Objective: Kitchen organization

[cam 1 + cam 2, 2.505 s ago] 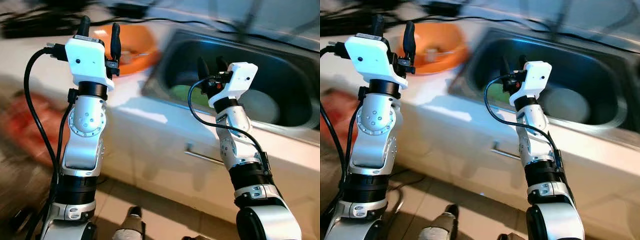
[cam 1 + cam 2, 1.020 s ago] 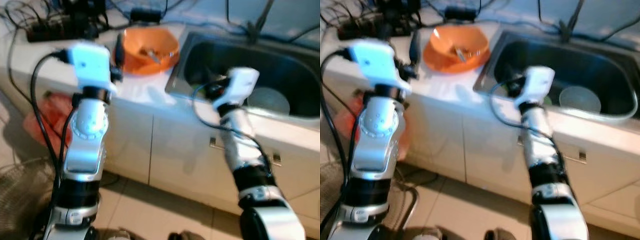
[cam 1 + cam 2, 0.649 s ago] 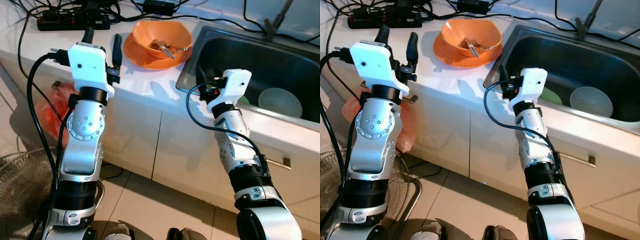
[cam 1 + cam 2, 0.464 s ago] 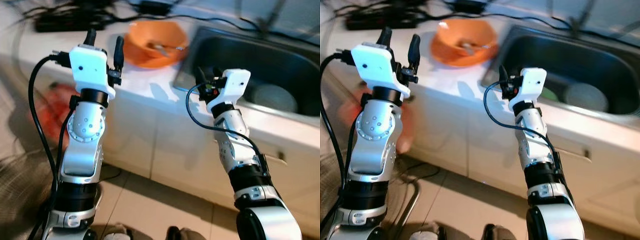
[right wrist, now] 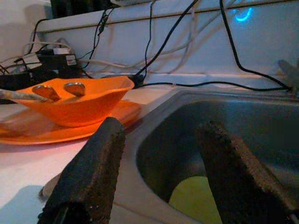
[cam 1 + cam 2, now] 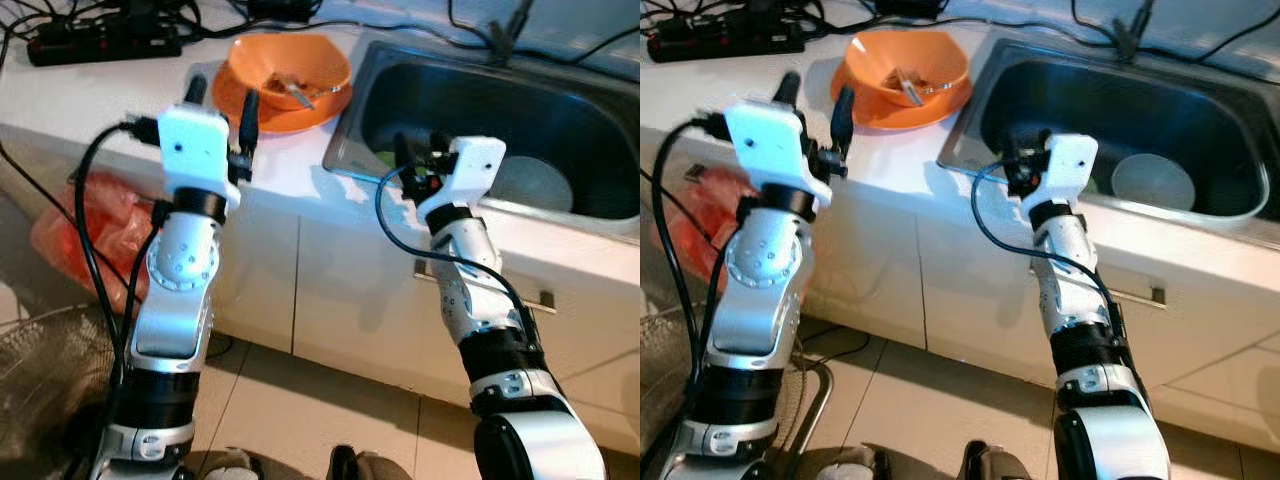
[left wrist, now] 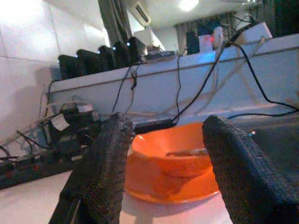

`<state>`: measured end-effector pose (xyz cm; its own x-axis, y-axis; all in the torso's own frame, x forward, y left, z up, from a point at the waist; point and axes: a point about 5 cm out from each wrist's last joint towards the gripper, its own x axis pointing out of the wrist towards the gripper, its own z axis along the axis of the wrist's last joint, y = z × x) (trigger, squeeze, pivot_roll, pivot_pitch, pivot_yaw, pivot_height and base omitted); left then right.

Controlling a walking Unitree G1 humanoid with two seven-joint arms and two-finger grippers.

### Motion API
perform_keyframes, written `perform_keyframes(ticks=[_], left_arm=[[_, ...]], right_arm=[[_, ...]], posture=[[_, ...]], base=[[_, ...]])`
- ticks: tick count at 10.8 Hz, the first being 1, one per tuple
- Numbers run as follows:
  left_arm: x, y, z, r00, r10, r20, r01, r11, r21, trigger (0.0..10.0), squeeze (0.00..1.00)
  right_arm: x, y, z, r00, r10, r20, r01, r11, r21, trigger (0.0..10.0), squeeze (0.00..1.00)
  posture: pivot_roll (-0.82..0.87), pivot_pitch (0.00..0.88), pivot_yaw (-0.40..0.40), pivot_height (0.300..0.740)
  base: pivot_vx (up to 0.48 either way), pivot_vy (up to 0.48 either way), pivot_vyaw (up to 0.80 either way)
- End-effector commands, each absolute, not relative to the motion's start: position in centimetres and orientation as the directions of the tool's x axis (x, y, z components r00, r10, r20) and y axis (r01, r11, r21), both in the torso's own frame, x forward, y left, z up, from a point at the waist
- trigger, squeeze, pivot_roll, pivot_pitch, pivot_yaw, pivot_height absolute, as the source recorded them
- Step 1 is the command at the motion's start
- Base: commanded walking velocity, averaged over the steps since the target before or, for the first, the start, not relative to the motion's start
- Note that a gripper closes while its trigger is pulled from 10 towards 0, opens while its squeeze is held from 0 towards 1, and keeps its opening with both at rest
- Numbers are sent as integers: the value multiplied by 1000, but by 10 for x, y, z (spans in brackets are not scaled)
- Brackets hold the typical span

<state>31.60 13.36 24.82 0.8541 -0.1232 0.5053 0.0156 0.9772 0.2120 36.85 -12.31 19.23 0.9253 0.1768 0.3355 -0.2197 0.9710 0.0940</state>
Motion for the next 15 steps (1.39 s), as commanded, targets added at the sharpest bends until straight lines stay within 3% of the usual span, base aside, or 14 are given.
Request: perform_keyframes(ticks=[1, 4, 6, 10, 15], left_arm=[[315, 127, 247, 850, -150, 505, 37, 973, 227, 10000, 0], [315, 126, 247, 849, -155, 505, 39, 972, 232, 10000, 0], [316, 125, 248, 847, -160, 507, 42, 971, 237, 10000, 0], [316, 125, 250, 843, -163, 512, 39, 969, 244, 10000, 0], [314, 125, 253, 834, -176, 523, 47, 967, 250, 10000, 0]], right_arm=[[369, -126, 198, 918, 171, 357, -215, 973, 86, 10000, 0], [369, -125, 198, 918, 169, 359, -217, 971, 97, 10000, 0], [370, -124, 198, 917, 176, 358, -228, 968, 107, 10000, 0], [369, -124, 200, 913, 168, 372, -220, 970, 101, 10000, 0], [370, -125, 200, 915, 153, 374, -211, 971, 117, 10000, 0]], posture=[[119, 129, -54, 740], [119, 120, -54, 740], [120, 118, -54, 740], [124, 129, -54, 740], [129, 138, -56, 740]], base=[[292, 0, 0], [292, 0, 0], [296, 0, -800], [295, 0, -200], [0, 0, 0]])
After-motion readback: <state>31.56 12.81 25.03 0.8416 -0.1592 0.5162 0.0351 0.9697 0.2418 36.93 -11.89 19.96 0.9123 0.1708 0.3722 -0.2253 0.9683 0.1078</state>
